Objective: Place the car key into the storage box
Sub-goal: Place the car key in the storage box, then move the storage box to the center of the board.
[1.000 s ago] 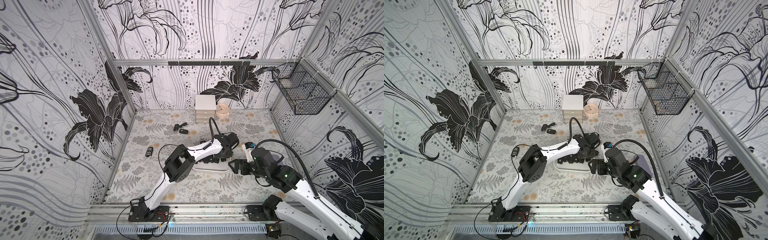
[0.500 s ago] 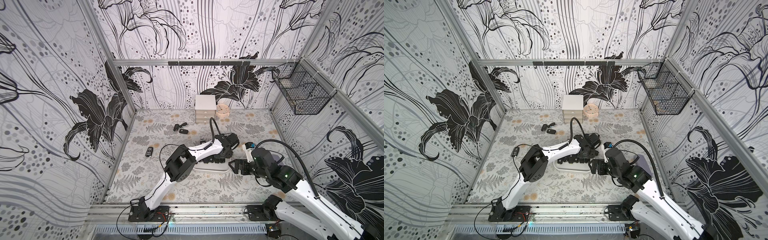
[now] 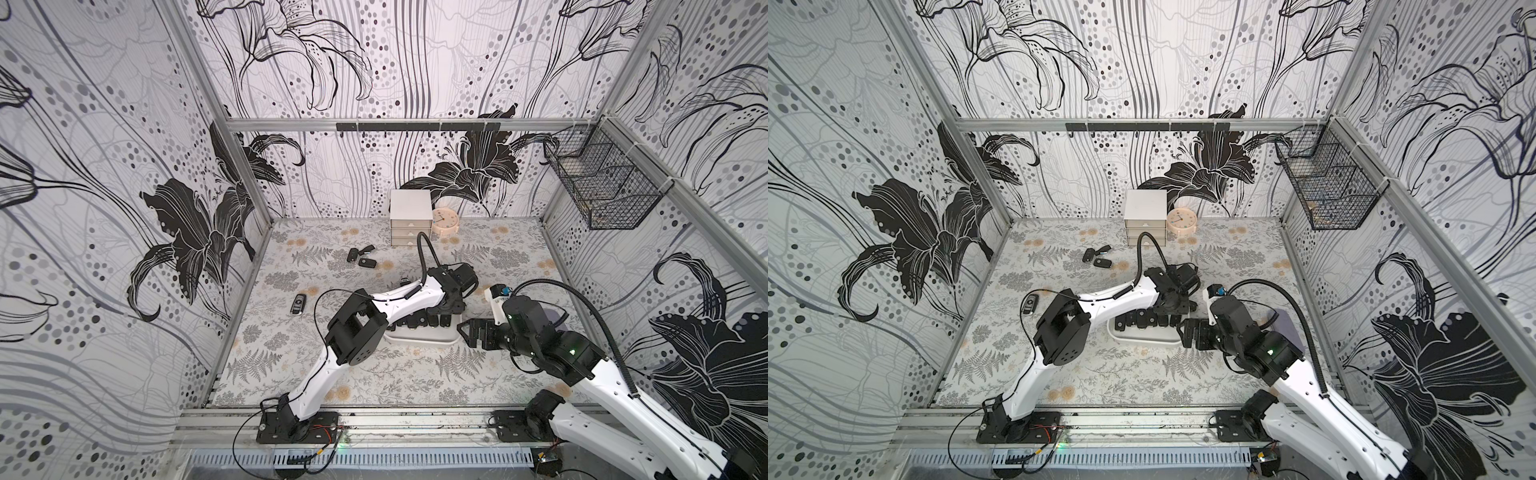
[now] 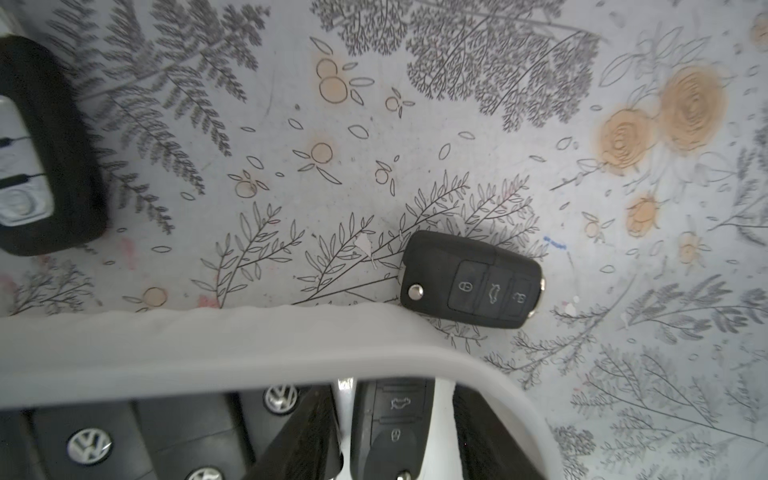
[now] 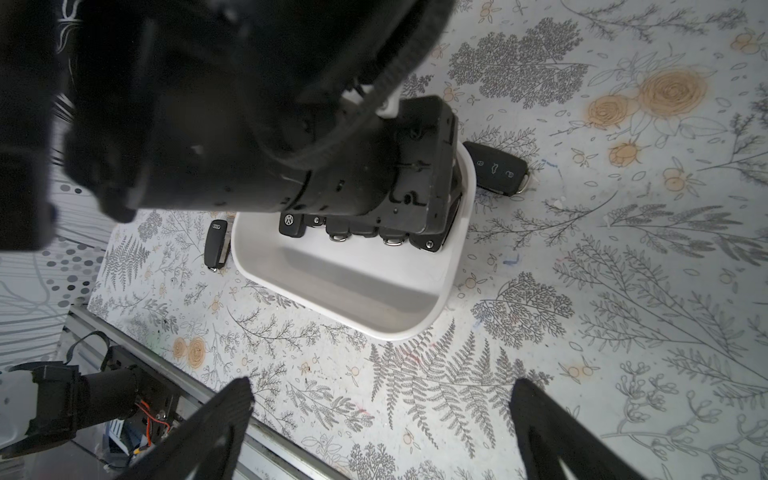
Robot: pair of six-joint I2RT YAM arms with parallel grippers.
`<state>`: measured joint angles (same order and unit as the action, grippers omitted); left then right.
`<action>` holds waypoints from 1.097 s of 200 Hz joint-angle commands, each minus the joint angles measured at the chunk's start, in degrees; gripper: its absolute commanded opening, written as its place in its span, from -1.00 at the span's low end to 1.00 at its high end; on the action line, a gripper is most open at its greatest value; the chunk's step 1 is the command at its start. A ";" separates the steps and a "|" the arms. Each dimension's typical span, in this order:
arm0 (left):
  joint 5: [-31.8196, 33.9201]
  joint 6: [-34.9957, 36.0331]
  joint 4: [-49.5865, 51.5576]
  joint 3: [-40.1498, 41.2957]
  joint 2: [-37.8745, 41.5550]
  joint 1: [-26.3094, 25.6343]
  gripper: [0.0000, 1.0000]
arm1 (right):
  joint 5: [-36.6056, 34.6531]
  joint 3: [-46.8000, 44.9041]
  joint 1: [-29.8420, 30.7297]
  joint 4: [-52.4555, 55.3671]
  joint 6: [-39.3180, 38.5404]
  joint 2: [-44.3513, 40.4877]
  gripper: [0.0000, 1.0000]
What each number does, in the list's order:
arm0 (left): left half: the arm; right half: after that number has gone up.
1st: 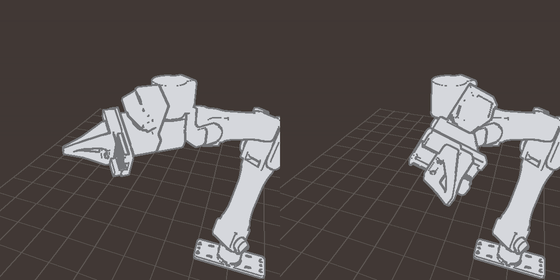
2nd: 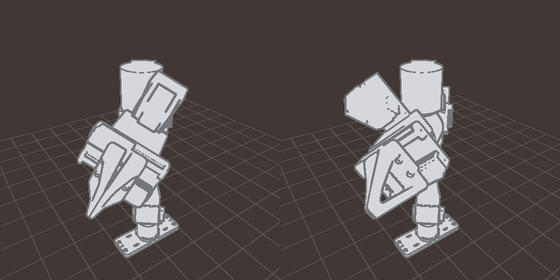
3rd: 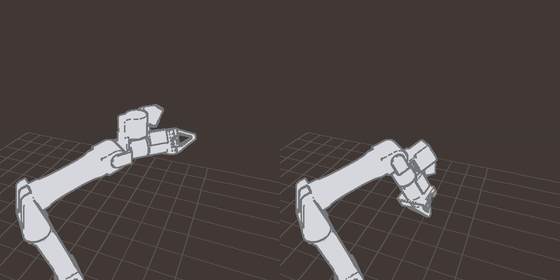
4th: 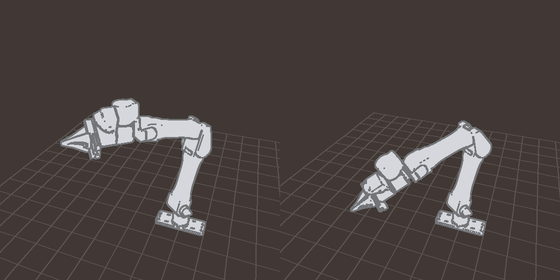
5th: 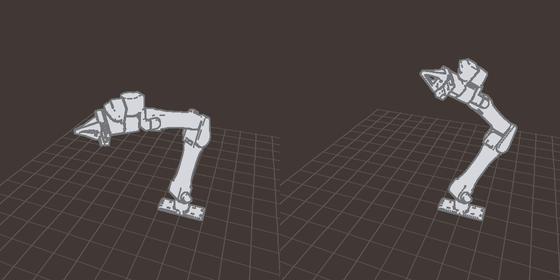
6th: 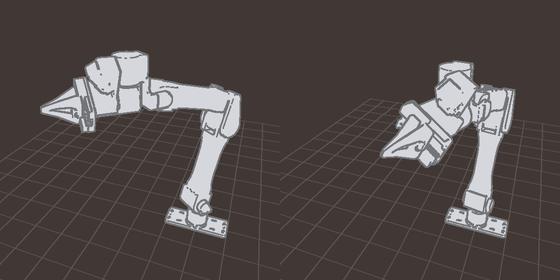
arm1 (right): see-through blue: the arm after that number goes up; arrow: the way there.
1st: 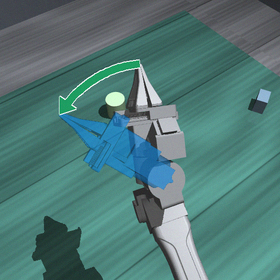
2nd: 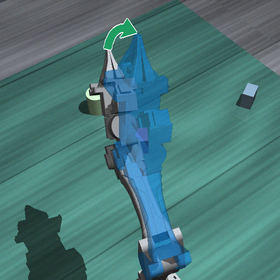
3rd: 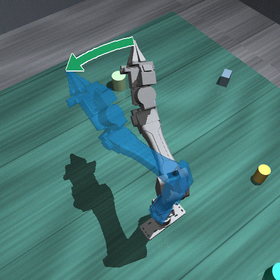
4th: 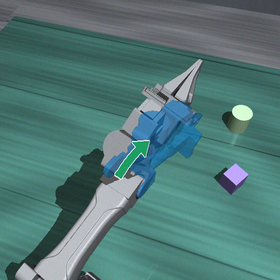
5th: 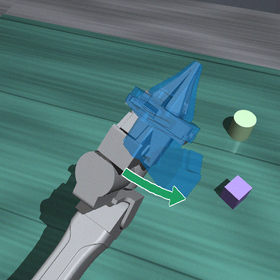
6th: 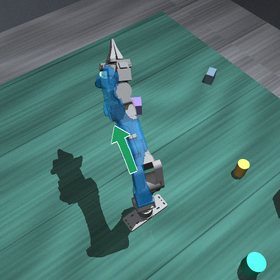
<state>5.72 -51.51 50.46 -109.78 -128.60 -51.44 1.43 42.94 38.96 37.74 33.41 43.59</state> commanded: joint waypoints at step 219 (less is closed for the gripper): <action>10.27 -3.34 -5.36 35.66 37.43 14.24 0.99 | 7.36 6.99 -4.33 -18.48 -1.75 36.28 1.00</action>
<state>14.31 -55.11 46.59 -75.75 -93.25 -38.33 5.30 48.69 34.83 22.68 31.64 77.76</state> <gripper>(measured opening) 0.994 0.999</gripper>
